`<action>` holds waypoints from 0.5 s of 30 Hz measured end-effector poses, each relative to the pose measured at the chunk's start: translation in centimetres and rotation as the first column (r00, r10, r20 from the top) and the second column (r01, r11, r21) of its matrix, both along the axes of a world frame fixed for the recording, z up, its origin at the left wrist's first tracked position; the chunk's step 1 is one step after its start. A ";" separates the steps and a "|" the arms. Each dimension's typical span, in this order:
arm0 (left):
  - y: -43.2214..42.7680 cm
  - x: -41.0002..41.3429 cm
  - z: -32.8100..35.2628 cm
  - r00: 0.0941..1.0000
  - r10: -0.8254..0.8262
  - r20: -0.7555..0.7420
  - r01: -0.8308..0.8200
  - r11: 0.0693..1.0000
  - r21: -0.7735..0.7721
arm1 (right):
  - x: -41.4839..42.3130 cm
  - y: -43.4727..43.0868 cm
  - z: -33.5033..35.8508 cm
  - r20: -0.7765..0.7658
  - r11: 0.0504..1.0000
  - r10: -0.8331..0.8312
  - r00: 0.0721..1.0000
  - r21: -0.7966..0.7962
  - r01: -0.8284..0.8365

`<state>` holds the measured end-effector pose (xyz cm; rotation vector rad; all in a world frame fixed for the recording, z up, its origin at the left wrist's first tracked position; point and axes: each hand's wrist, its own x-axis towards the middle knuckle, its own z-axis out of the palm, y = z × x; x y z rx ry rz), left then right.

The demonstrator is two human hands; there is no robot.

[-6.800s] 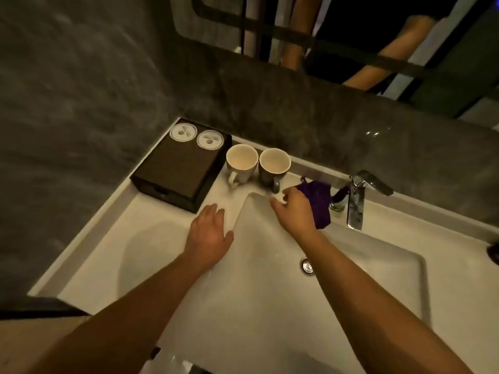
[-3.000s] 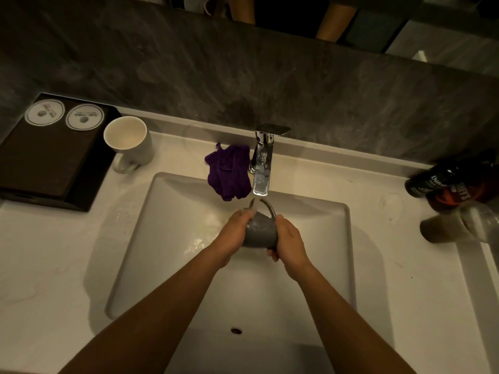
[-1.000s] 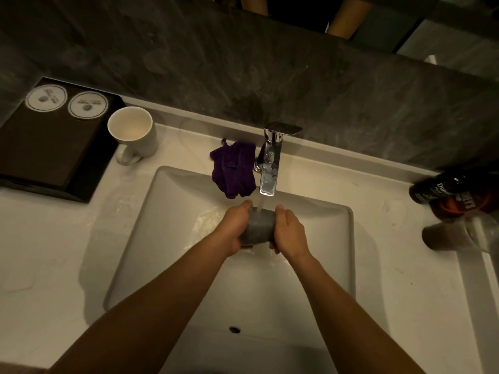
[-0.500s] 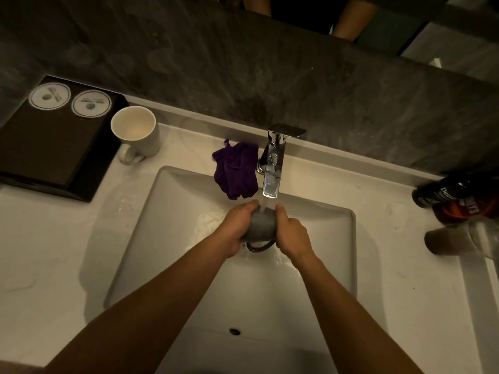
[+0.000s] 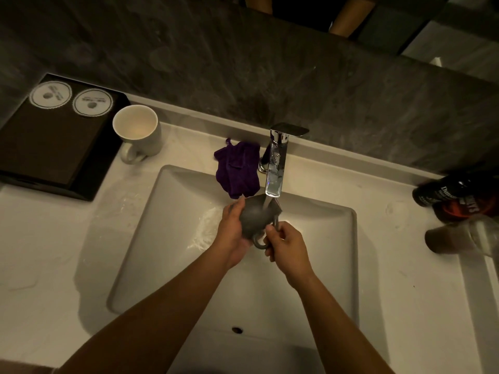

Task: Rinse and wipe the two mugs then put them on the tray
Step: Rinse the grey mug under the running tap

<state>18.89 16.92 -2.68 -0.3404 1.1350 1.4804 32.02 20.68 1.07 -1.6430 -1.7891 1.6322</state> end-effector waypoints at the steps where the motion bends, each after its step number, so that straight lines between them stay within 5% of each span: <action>1: -0.4 0.0 -0.1 0.999 -0.002 0.034 0.003 1.000 -0.017 | -0.1 -0.4 0.1 0.008 1.000 0.008 1.000 0.015 -0.008; 10: -5.5 -1.4 -0.6 0.969 0.074 0.236 -0.031 0.983 -0.182 | -1.8 -3.6 -0.8 0.251 0.961 0.222 0.942 0.109 -0.255; 13: -7.1 -2.5 -0.1 0.988 0.035 0.153 0.000 0.974 -0.225 | -2.8 -4.3 -0.5 0.307 0.921 0.292 0.906 0.166 -0.353; 15: -7.8 -3.8 0.6 0.996 -0.073 -0.051 0.054 0.949 -0.311 | -3.3 -4.6 -0.2 0.336 0.887 0.329 0.883 0.211 -0.411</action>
